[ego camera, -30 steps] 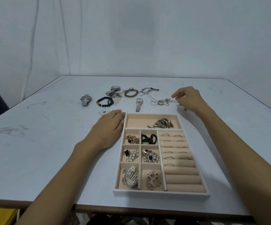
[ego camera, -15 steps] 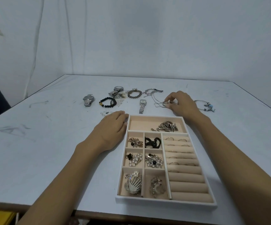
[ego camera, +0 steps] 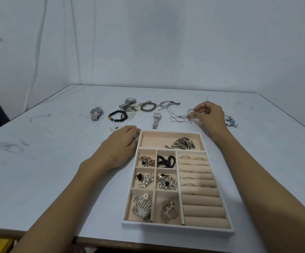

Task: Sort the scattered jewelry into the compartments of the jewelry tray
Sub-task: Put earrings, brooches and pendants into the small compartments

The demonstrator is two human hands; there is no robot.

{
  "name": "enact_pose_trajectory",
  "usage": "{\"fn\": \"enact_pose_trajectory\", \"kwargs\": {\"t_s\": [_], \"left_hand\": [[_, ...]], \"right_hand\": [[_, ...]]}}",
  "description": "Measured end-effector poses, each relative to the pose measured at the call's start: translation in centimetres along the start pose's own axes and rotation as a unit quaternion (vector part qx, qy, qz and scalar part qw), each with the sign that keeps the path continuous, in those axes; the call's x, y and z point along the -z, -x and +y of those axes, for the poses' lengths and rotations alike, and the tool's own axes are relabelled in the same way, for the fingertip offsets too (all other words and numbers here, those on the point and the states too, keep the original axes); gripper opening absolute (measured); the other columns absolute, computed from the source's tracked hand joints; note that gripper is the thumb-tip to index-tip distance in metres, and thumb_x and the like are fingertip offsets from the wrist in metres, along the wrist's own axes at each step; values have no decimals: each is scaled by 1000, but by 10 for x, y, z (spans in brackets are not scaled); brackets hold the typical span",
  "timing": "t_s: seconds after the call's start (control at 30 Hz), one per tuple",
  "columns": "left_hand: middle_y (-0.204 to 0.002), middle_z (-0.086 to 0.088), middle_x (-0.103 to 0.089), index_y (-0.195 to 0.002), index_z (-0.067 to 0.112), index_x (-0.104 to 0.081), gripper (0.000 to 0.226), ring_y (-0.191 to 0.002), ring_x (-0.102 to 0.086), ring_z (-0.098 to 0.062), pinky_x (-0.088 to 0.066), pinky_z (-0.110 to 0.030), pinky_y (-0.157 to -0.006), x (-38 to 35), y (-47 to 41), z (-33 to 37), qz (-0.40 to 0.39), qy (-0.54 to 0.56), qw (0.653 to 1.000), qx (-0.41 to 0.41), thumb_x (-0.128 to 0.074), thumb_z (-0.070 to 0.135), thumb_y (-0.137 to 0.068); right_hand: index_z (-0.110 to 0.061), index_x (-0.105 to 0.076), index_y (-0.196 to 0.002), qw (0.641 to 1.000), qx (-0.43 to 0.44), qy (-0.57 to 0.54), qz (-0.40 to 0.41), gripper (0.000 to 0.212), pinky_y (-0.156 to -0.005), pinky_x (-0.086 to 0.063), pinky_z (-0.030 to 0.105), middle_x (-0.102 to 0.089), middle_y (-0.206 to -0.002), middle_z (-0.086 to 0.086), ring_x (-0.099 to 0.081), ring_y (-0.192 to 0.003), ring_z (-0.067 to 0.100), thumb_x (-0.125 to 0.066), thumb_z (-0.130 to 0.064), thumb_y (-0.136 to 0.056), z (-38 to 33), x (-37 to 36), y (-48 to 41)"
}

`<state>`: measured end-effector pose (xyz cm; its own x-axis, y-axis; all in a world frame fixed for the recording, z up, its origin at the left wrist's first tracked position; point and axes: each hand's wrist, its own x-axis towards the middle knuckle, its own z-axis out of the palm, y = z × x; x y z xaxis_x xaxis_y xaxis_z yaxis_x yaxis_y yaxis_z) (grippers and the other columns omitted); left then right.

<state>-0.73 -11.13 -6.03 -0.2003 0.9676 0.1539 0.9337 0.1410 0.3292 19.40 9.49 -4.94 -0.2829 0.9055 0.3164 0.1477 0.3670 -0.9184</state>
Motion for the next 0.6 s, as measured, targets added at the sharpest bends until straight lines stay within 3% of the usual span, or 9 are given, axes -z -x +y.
{"fn": "enact_pose_trajectory", "kwargs": {"t_s": [0.13,0.27,0.43,0.6], "left_hand": [[-126,5,-58,-121,25,-59,30,-117,-53,-21,-43,-38,-96,12,-13,6,51,47,996,64,-39,21,-100],[-116,7,-64,-115,28,-62,29,-108,-57,-16,-46,-34,-89,25,-41,30,118,50,990,65,-40,22,-99],[-120,3,-64,-116,27,-64,28,-111,-58,-22,-44,-34,-86,12,-97,78,73,-17,997,-6,-42,23,-97],[-120,-7,-63,-118,18,-62,31,-112,-55,-29,-37,-32,-76,-16,-140,103,54,-122,991,-13,-38,23,-99]], "right_hand": [[-9,-60,-77,983,-78,-156,50,19,-42,-37,17,-64,-75,7,-50,-49,8,-67,8,-79,0,7,-2],[-7,-58,-79,973,-92,-200,63,18,-39,-34,22,-63,-74,10,-51,-41,9,-64,10,-80,3,9,-4],[-6,-58,-79,973,-91,-200,62,17,-40,-35,23,-61,-72,11,-51,-43,11,-64,10,-80,3,10,-5],[-9,-59,-78,973,-87,-201,67,17,-41,-37,23,-62,-71,11,-51,-45,12,-64,8,-81,5,9,-6]]}}
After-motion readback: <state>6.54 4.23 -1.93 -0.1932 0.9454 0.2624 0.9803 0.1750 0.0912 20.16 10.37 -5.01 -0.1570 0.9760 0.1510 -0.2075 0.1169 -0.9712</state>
